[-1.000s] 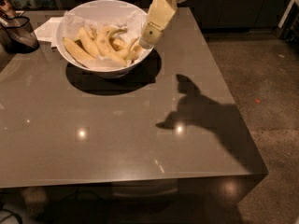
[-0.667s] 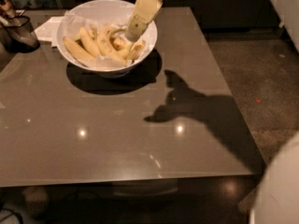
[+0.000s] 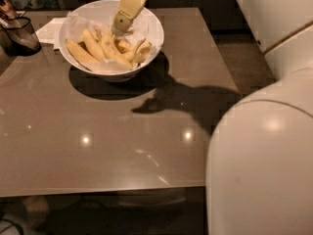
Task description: Pick banana from white bowl
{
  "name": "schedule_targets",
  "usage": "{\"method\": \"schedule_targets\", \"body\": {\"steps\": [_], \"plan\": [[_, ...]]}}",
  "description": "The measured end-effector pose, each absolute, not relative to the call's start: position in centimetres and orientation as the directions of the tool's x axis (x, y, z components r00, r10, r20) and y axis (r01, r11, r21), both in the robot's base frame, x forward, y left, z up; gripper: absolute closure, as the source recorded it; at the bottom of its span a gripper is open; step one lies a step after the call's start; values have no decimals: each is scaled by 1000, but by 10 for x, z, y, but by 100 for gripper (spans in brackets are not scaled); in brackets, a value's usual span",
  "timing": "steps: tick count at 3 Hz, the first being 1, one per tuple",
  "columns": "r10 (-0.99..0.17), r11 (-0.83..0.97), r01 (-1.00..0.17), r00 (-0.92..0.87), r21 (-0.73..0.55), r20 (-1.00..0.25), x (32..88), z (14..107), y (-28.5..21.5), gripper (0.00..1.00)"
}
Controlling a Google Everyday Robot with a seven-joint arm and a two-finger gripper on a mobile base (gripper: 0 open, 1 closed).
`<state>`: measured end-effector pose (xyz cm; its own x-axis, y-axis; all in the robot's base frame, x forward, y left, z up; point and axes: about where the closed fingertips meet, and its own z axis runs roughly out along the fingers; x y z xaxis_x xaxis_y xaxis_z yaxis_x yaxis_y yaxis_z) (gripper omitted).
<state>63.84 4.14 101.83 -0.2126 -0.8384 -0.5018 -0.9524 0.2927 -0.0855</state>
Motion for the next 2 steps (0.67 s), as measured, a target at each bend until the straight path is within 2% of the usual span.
{"method": "schedule_targets", "body": {"steps": [2], "plan": [[-862, 267, -962, -213, -55, -460, 658, 994, 72, 44]]}}
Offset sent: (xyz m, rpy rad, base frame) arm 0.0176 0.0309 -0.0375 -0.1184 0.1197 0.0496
